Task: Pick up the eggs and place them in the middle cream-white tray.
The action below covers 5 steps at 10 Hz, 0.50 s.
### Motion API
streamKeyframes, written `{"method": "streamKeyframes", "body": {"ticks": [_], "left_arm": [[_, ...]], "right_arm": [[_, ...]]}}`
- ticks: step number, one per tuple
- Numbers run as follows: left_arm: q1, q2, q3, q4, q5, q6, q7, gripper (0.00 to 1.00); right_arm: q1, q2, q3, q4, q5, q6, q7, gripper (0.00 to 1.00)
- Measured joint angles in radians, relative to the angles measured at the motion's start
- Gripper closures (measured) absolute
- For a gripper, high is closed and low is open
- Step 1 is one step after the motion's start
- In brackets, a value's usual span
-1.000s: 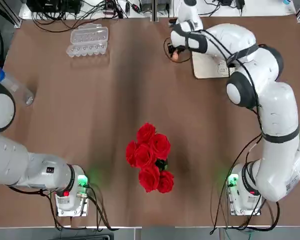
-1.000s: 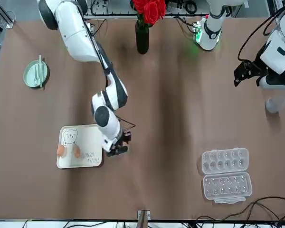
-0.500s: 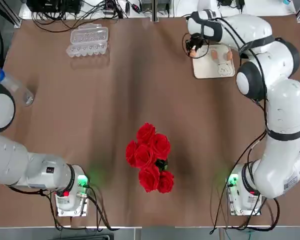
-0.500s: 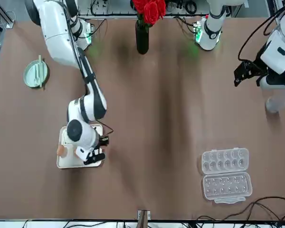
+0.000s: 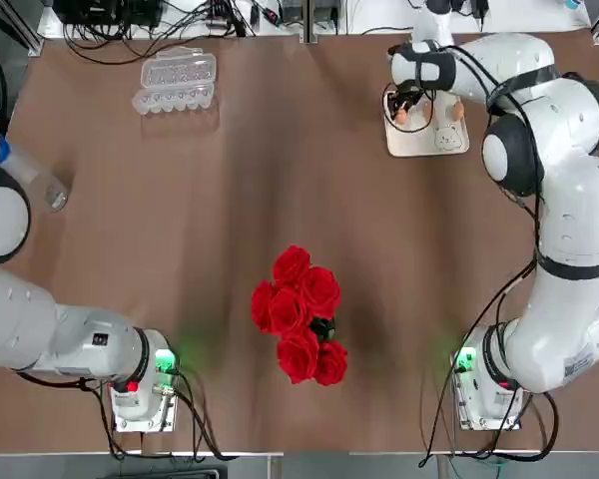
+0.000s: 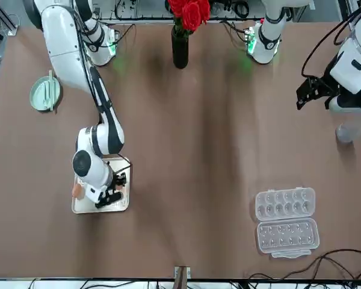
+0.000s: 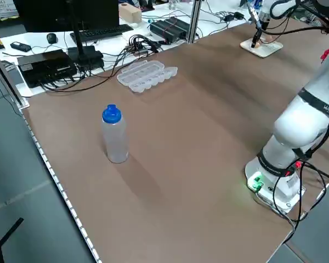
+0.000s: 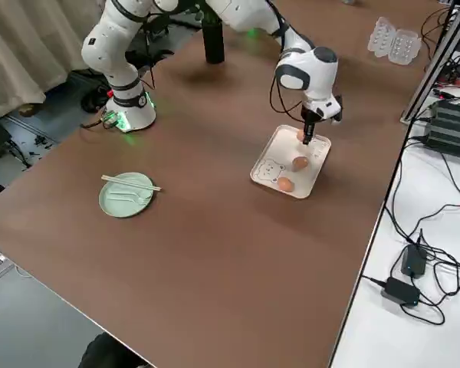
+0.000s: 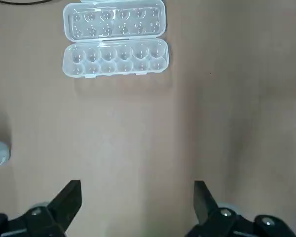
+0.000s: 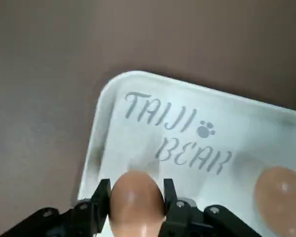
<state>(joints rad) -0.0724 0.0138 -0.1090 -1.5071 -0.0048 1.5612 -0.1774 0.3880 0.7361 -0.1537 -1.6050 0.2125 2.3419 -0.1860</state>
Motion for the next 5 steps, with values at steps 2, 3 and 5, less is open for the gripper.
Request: {"method": "streamKeyframes", "body": {"ticks": [2, 3, 5], "left_arm": [[0.000, 0.000, 0.000, 0.000, 0.000, 0.000, 0.000, 0.00], [0.000, 0.000, 0.000, 0.000, 0.000, 0.000, 0.000, 0.00], [0.000, 0.000, 0.000, 0.000, 0.000, 0.000, 0.000, 0.00]], "right_arm": [[-0.021, 0.000, 0.000, -0.004, 0.000, 0.012, -0.036, 0.52], [-0.030, 0.000, 0.000, -0.004, 0.000, 0.018, -0.051, 0.52], [-0.041, -0.001, 0.000, -0.005, 0.000, 0.038, -0.068, 0.52]]}}
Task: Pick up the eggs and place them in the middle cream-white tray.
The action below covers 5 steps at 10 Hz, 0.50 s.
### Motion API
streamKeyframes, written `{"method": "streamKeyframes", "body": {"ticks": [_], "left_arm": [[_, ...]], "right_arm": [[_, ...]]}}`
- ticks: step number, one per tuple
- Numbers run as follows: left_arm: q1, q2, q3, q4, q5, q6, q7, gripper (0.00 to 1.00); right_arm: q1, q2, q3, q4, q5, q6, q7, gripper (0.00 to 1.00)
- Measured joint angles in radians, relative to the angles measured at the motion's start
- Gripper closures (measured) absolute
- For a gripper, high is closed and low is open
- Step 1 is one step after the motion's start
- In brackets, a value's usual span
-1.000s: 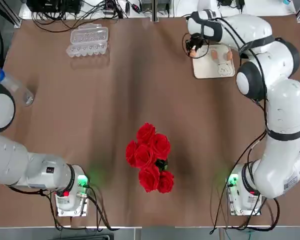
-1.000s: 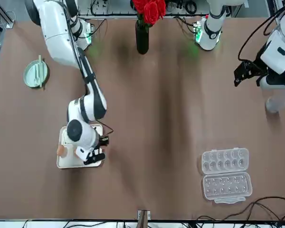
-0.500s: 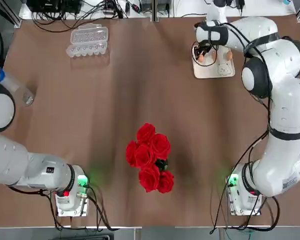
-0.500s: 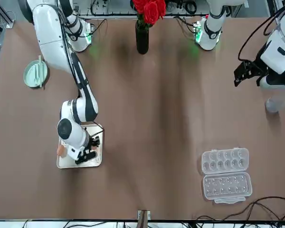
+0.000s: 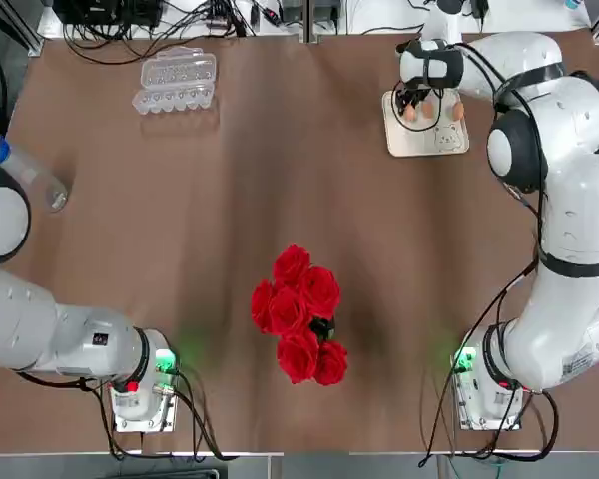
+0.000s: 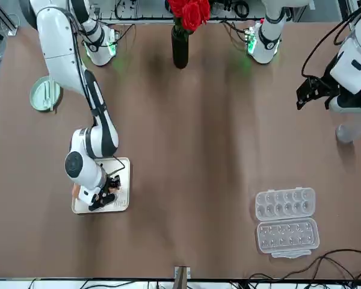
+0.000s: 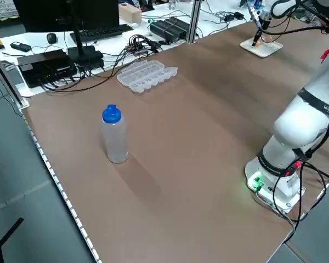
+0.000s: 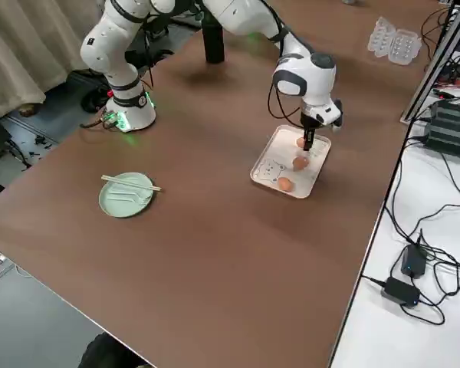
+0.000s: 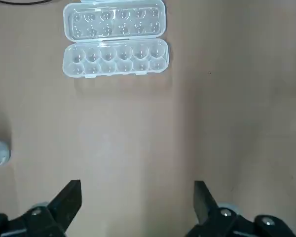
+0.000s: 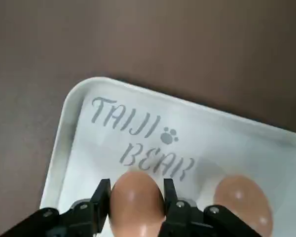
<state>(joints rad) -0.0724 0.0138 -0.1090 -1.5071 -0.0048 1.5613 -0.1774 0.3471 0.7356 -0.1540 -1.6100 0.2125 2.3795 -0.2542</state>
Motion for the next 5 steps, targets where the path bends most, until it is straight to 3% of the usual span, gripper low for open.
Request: {"method": "streamKeyframes", "body": {"ticks": [5], "left_arm": [[0.000, 0.000, 0.000, 0.000, 0.000, 0.000, 0.000, 0.00]], "right_arm": [[-0.001, 0.000, 0.006, -0.016, 0.000, 0.067, -0.008, 0.51]]}}
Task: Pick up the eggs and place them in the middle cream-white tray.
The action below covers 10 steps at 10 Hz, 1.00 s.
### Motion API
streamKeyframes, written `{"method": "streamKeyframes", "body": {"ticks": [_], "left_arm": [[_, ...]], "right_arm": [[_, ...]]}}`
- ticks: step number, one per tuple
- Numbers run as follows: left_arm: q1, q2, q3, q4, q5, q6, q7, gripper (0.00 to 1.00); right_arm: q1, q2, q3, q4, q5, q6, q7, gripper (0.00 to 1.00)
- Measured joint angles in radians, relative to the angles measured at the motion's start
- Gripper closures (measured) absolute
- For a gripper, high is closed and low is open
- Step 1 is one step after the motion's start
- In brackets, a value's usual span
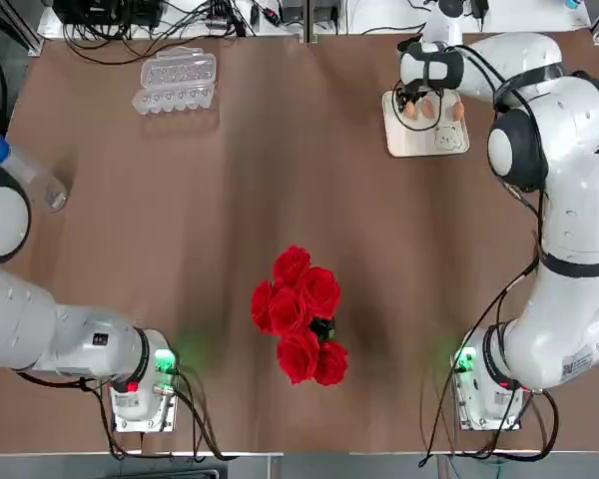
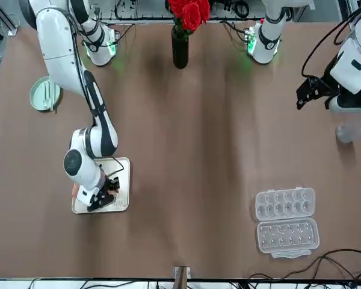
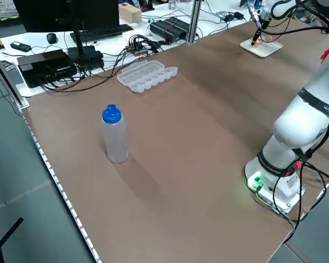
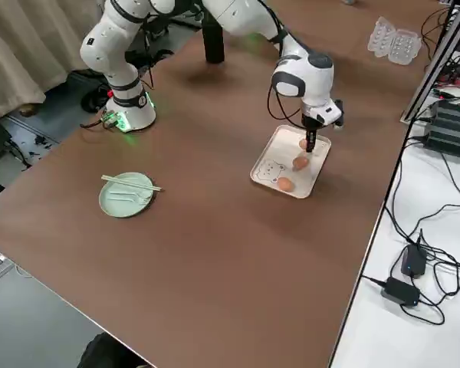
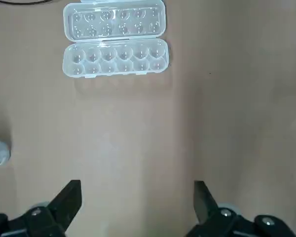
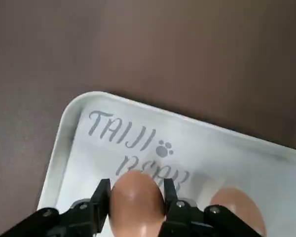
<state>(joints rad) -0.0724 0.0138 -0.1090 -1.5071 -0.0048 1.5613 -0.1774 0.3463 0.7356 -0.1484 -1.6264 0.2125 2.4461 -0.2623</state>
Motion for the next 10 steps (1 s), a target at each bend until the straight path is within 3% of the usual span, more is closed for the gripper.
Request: {"method": "streamKeyframes", "body": {"ticks": [10], "left_arm": [[-0.001, 0.000, 0.000, 0.000, 0.000, 0.000, 0.000, 0.00]], "right_arm": [[0.004, 0.005, 0.015, -0.034, 0.000, 0.065, -0.001, 0.44]]}}
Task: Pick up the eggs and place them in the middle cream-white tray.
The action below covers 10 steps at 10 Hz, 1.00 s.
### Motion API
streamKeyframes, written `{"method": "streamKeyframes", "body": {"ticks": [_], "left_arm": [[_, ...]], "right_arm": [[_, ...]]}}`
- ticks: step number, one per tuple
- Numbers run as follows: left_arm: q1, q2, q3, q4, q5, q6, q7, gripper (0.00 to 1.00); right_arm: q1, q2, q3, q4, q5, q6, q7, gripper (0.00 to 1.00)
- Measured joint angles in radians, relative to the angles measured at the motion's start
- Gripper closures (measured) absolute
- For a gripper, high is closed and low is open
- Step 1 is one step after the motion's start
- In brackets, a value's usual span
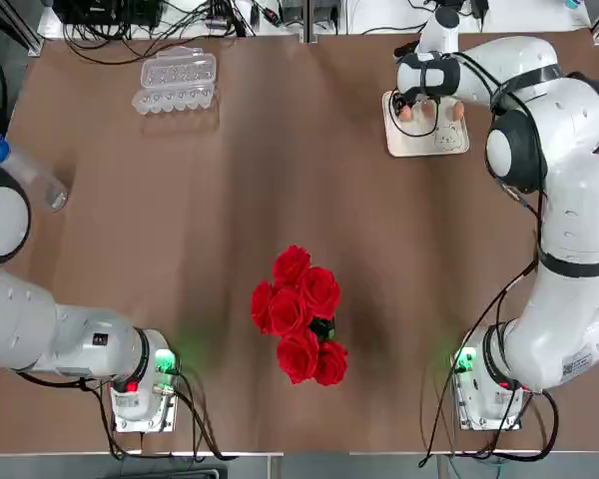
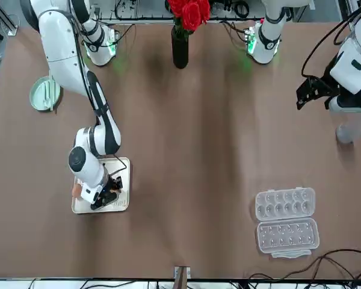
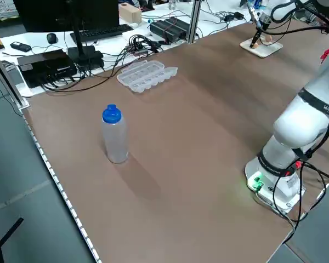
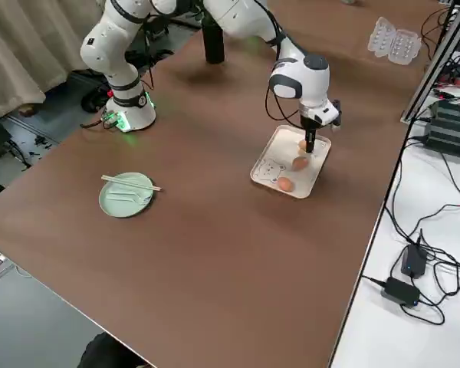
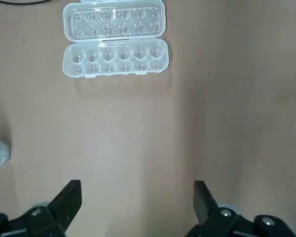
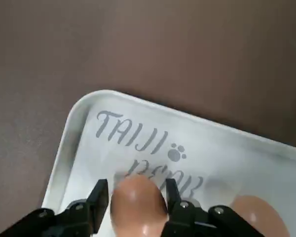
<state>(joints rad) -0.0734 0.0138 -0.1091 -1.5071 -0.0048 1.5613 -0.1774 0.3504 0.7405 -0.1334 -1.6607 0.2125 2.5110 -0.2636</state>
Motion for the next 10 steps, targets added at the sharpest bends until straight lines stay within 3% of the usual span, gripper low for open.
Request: {"method": "streamKeyframes", "body": {"ticks": [6, 10], "left_arm": [[-0.001, 0.000, 0.000, 0.000, 0.000, 0.001, 0.000, 0.00], [0.001, 0.000, 0.000, 0.000, 0.000, 0.001, 0.000, 0.00]], "right_arm": [[0.000, 0.000, 0.000, -0.001, 0.000, 0.000, 0.000, 0.37], [0.000, 0.000, 0.000, -0.001, 0.000, 0.000, 0.000, 0.20]]}}
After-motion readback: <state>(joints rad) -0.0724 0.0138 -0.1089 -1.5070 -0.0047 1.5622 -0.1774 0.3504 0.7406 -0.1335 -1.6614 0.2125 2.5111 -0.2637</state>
